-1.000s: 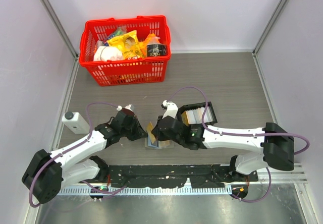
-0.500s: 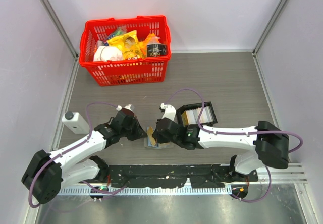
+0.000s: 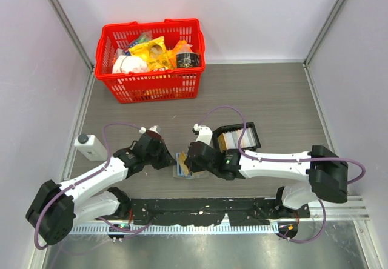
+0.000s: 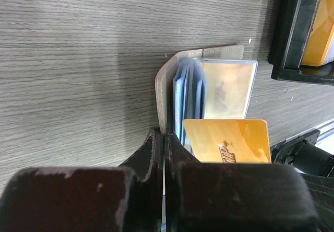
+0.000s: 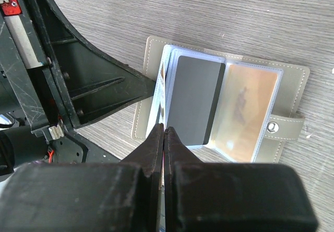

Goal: Put the credit cards into the card holder
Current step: Insert the credit card into the card holder.

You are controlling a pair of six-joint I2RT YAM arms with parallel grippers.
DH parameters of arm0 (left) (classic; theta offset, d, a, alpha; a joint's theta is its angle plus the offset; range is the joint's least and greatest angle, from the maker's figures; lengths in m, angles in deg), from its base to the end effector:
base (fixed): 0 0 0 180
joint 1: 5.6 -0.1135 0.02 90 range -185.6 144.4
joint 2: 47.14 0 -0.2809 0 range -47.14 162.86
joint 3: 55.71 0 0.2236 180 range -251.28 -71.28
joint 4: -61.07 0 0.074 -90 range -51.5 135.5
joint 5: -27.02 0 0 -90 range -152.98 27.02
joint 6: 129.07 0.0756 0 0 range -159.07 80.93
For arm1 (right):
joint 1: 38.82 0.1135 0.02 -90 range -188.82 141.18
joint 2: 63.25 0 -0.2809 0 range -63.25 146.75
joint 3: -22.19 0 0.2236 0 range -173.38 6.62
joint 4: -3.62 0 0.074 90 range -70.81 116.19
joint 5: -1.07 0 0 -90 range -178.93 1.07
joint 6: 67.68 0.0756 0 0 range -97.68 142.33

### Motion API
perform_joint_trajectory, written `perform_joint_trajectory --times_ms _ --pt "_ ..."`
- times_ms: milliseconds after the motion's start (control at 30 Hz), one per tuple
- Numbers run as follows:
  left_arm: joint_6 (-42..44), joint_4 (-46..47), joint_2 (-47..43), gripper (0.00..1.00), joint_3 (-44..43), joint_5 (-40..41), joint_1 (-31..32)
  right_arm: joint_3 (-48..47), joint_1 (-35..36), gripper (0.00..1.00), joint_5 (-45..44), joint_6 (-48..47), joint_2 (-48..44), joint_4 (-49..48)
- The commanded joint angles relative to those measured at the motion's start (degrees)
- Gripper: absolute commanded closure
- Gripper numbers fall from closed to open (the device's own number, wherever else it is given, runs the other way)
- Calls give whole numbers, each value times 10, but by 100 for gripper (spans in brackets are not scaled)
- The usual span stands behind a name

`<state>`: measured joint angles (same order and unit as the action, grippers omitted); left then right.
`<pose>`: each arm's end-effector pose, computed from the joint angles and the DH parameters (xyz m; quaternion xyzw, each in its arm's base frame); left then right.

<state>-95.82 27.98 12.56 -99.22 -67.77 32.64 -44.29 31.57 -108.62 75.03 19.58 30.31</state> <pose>0.1457 -0.1228 0.1805 -0.1363 0.9269 -0.2827 0.2060 0.1266 0.2793 0.2302 -0.0716 0.9034 0.2704 0.3249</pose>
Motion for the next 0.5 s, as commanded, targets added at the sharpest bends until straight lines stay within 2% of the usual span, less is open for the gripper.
perform_joint_trajectory --times_ms 0,467 --pt "2 3 -9 100 -8 14 1 -9 2 99 -33 -3 -30 8" --pt "7 -3 -4 100 -7 22 1 22 -8 99 -36 6 -55 17"
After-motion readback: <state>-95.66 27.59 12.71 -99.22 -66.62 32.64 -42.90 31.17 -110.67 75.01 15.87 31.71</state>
